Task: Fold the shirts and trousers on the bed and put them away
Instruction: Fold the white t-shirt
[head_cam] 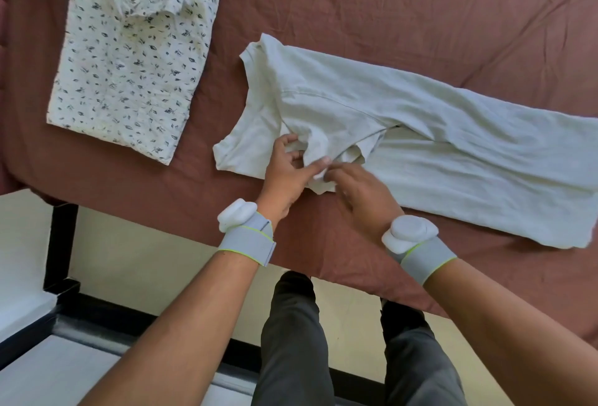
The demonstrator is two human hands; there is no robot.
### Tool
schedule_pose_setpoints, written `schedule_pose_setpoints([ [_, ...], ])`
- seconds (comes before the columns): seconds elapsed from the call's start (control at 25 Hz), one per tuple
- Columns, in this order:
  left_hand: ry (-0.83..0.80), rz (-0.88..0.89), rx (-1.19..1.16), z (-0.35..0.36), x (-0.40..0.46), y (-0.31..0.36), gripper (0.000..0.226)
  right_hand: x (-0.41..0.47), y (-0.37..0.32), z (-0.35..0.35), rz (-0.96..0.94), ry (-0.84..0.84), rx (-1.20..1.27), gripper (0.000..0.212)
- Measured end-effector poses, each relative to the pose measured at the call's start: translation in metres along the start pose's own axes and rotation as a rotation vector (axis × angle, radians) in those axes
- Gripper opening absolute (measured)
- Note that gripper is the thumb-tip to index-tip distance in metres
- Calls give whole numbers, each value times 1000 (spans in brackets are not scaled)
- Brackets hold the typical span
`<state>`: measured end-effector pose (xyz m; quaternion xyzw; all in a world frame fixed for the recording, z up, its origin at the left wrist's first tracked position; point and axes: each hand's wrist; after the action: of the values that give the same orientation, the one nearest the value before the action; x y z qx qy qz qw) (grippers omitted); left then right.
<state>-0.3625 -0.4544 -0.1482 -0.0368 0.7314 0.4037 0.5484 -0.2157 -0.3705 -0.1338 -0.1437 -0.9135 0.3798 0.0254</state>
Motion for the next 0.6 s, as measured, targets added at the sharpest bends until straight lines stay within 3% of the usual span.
schedule_pose_setpoints([
  [0.08, -12, 37, 43, -1, -3, -12, 76, -8, 9, -4, 268, 196, 9, 24],
  [0.16, -5, 57, -1, 2, -8, -18, 67, -6, 21, -13, 452, 211, -27, 25],
  [0.28, 64, 108, -79, 6, -13, -22, 49, 11, 32, -19, 580, 145, -87, 29],
  [0.36, 86, 129, -153, 5, -14, -20, 43, 19, 33, -20, 597, 137, -114, 20],
  [0.48, 110, 122, -332, 4, -14, -7, 38, 12, 36, -25, 723, 243, -51, 16],
  [0.6, 100, 127, -339, 5, -12, 1, 32, -11, 40, -32, 838, 342, 95, 22],
])
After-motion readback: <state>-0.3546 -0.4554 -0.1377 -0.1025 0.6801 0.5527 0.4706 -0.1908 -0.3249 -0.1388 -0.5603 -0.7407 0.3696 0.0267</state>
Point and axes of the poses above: each hand's wrist, its own x-axis towards the middle knuckle, its own z-axis out of the palm, y = z × x, and after that the axes turned 7 degrees about -z, right-handed
